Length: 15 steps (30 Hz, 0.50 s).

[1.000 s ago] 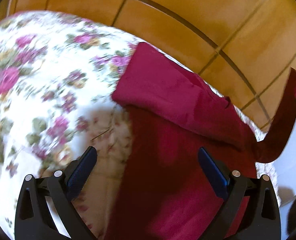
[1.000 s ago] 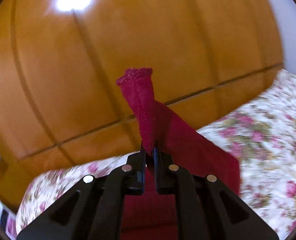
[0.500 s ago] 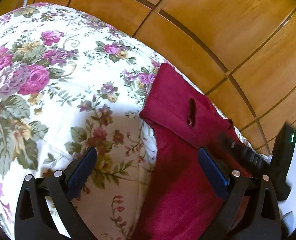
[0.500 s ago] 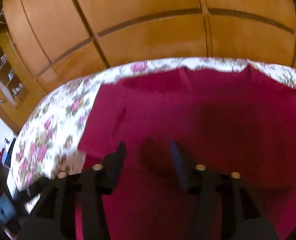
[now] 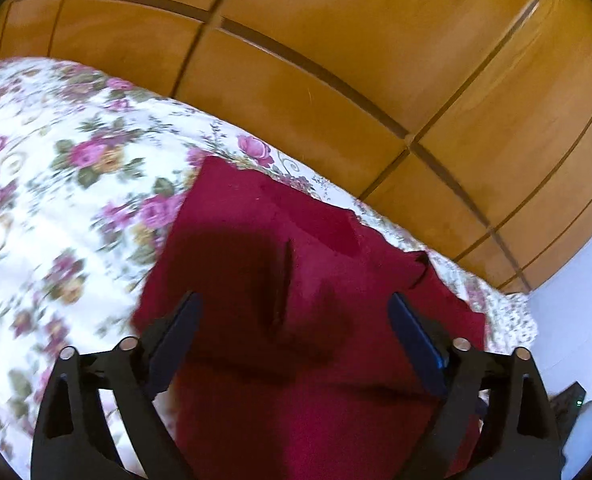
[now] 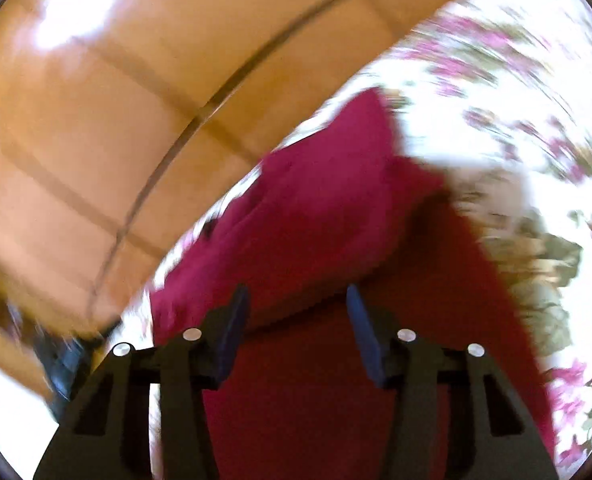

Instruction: Fold small clothes

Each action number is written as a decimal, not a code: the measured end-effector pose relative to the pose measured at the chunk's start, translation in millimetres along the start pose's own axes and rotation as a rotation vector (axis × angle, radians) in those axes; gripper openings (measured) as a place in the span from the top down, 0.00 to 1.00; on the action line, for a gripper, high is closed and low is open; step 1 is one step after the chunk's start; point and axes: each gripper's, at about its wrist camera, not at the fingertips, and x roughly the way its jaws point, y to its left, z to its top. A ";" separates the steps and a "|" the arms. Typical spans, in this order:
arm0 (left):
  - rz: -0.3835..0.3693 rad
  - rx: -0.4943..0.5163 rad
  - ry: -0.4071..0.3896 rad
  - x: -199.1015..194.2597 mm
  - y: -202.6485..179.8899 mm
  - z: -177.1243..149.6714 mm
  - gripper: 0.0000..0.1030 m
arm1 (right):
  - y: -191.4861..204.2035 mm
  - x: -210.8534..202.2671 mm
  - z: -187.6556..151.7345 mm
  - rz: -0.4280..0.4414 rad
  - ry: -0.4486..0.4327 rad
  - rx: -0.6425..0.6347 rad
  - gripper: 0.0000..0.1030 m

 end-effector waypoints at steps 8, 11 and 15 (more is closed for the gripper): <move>0.148 0.127 0.038 62.6 -3.9 -21.7 0.14 | -41.6 25.3 39.3 0.077 -0.039 0.365 0.72; 0.162 0.157 0.042 65.9 -7.1 -23.9 0.10 | -54.7 3.8 51.4 0.129 -0.104 0.428 0.89; 0.161 0.182 0.056 71.7 -8.9 -26.5 0.04 | -69.2 -12.3 58.7 0.159 -0.253 0.427 0.91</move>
